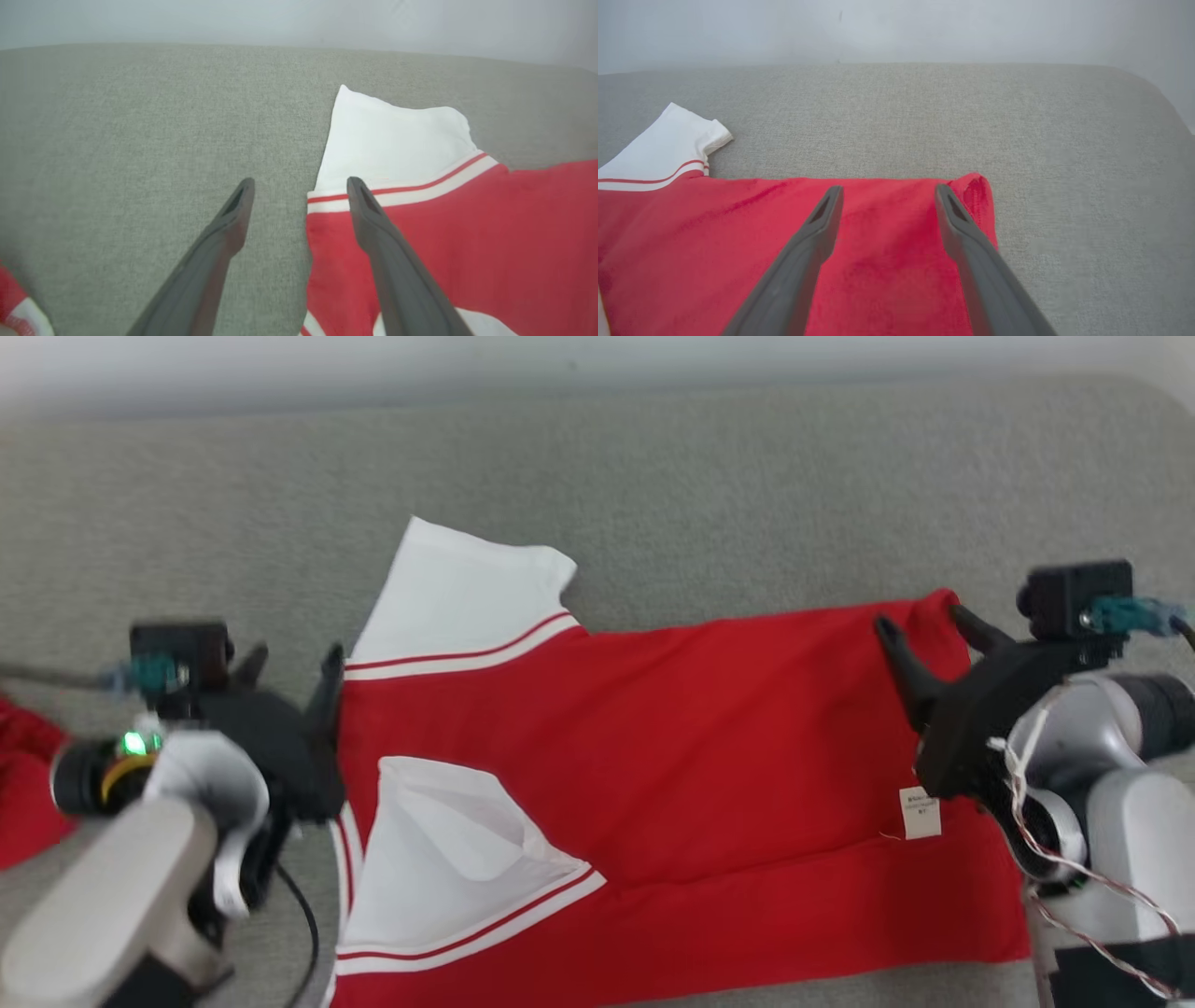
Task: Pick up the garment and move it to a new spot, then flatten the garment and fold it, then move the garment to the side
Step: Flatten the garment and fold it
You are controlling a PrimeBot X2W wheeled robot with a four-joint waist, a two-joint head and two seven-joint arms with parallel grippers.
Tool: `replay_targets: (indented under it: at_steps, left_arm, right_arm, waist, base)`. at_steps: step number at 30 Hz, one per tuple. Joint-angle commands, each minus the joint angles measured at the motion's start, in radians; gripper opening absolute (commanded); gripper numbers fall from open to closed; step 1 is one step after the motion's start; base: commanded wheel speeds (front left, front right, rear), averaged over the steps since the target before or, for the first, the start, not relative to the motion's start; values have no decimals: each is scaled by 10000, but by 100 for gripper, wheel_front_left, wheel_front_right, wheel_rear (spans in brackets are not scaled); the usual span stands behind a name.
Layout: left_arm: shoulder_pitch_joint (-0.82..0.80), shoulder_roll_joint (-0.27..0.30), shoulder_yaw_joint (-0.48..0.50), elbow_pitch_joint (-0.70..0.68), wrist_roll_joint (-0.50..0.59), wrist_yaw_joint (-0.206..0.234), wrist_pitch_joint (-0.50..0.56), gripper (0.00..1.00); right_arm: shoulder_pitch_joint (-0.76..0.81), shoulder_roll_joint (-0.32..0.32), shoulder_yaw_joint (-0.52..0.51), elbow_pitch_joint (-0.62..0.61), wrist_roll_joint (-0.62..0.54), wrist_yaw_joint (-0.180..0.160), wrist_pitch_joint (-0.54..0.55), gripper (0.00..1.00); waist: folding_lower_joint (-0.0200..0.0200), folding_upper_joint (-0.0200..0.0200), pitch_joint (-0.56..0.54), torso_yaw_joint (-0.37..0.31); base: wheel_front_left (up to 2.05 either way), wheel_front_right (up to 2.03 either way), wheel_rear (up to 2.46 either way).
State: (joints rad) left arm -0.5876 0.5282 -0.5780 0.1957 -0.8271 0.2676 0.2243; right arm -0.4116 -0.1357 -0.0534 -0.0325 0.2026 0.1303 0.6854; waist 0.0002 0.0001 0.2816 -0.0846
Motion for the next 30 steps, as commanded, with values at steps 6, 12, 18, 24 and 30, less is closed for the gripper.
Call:
replay_targets:
  at_steps: [6, 12, 18, 24, 30]
  left_arm:
    - [-2609, -326, -271, 2120, 164, -675, 1236, 100]
    - [-4003, -545, -801, 3492, 850, -868, 1583, 100]
    - [-4699, -664, -1079, 4470, 1317, -862, 1411, 100]
    - [-5071, -890, -1231, 5025, 1368, -1015, 1458, 100]
    - [-5316, -970, -1488, 5386, 1468, -1332, 1520, 94]
  right_arm:
    - [-1234, -204, 919, 611, 244, 5, -477, 100]
    - [-1319, -352, 972, 724, 246, 5, -776, 100]
    - [-1036, -385, 950, 633, 230, 5, -935, 100]
    - [-1023, -359, 931, 609, 163, 5, -935, 100]
    - [-1027, -237, 1020, 721, 148, 5, -1017, 100]
  waist:
    - [-2, -1, 1494, -1123]
    - [-2, -1, 1777, -1260]
    - [-2, -1, 1830, -1345]
    - [-2, -1, 1833, -1367]
    - [-2, -1, 1834, -1437]
  base:
    - [0, 0, 0]
    - [0, 0, 0]
    - [0, 0, 0]
    - [0, 0, 0]
    - [0, 0, 0]
